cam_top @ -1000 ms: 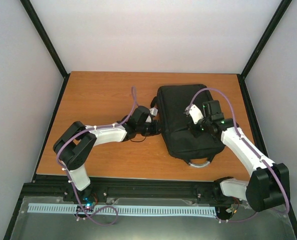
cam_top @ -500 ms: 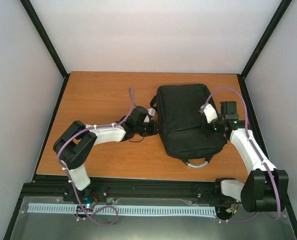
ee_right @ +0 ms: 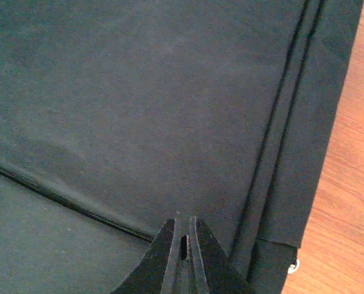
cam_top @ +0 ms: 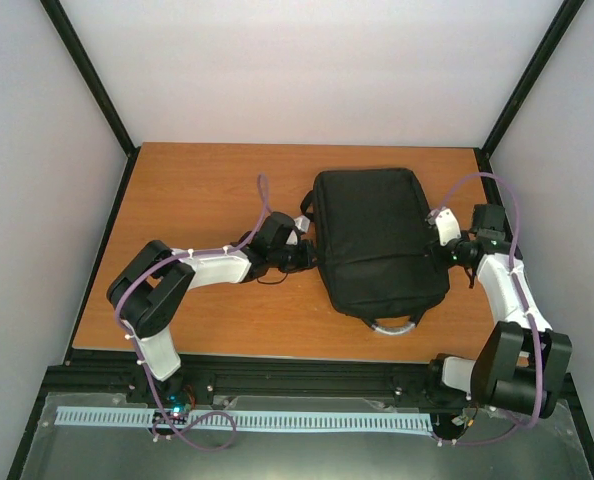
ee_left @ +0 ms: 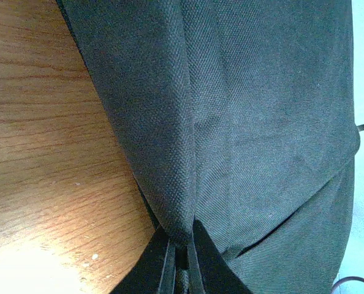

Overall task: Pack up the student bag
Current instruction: Zip the student bag at the center of the board.

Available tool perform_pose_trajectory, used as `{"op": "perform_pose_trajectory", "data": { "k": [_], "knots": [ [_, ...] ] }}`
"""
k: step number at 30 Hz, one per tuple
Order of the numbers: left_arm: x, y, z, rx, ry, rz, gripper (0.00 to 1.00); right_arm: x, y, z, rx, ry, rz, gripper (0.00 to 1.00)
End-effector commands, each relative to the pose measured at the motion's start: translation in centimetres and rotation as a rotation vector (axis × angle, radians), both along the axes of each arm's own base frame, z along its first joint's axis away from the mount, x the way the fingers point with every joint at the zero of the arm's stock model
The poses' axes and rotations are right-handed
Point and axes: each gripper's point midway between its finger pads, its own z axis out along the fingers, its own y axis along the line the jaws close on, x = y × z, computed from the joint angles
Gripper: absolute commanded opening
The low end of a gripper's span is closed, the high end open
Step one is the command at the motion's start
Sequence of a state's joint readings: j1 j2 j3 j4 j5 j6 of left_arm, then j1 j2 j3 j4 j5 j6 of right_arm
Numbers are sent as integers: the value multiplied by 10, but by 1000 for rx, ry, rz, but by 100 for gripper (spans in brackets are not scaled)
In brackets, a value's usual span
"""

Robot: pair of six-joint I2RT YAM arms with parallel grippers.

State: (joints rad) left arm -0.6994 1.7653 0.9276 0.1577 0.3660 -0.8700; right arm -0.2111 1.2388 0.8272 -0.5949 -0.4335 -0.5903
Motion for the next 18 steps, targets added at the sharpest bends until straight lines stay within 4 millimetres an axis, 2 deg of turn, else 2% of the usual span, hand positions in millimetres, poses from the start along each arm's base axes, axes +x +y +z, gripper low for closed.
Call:
{"op": "perform_pose_trajectory", "data": {
  "k": [1,5,12,14,18],
  "knots": [
    [13,22,-18,61,12,73,1,13,-29,1,-54,-37,-56,3],
    [15,26,-18,66,10,81,1,15,-43,-6,-50,-20,-97,3],
    [16,29,-19,80,6,89,1,14,-56,-25,-64,-6,-120,3],
    [16,29,-20,84,6,84,1,11,-49,-25,-25,5,-90,3],
    [16,28,-13,93,-13,67,1,4,-29,-10,58,-9,-6,3]
  ]
}}
